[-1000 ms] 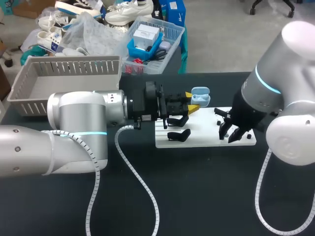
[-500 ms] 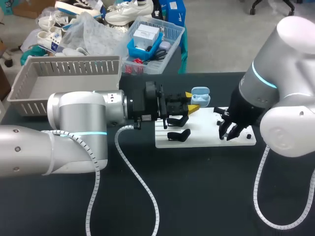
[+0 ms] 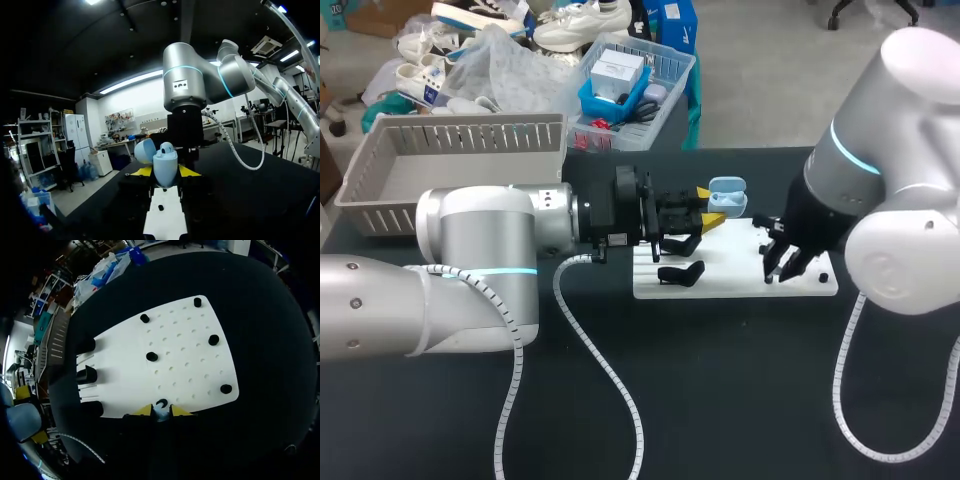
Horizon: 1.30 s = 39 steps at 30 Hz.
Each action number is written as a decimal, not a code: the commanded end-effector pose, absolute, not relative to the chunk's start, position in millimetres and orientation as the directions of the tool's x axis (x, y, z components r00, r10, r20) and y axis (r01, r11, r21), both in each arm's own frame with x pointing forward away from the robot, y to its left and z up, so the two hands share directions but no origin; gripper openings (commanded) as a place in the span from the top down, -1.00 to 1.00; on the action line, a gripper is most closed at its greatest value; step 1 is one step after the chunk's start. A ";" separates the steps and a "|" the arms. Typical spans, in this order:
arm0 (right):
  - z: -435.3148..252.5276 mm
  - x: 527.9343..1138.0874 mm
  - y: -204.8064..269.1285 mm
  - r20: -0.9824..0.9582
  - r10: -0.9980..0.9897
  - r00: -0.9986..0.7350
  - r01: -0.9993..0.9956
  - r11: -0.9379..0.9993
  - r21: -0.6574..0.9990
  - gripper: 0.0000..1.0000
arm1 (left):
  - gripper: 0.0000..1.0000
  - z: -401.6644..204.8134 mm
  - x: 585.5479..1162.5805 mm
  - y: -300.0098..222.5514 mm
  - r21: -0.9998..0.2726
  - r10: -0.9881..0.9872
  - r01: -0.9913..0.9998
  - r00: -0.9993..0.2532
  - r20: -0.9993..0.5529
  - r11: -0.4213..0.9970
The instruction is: Pick up each earbud case from the left stands, insert the matching earbuds, close the lid, and place the case in the box.
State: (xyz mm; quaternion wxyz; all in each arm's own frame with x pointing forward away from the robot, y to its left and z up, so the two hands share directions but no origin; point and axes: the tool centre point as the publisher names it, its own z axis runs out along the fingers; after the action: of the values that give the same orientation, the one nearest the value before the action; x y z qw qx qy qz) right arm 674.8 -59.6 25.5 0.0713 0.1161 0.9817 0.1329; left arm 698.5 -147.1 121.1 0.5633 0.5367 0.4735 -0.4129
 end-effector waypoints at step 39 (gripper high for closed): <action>151.3 616.9 -51.7 -0.338 -0.134 -0.931 -0.206 0.961 0.187 1.00 | 1.00 120.5 698.6 -147.2 0.215 0.042 0.973 0.212 -0.976 0.085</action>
State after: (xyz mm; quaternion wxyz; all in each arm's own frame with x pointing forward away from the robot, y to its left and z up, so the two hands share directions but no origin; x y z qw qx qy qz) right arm 620.9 -54.1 143.8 0.1623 -0.0841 0.9760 0.1184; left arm 698.5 -147.1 121.1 0.5633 0.5367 0.4735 -0.4128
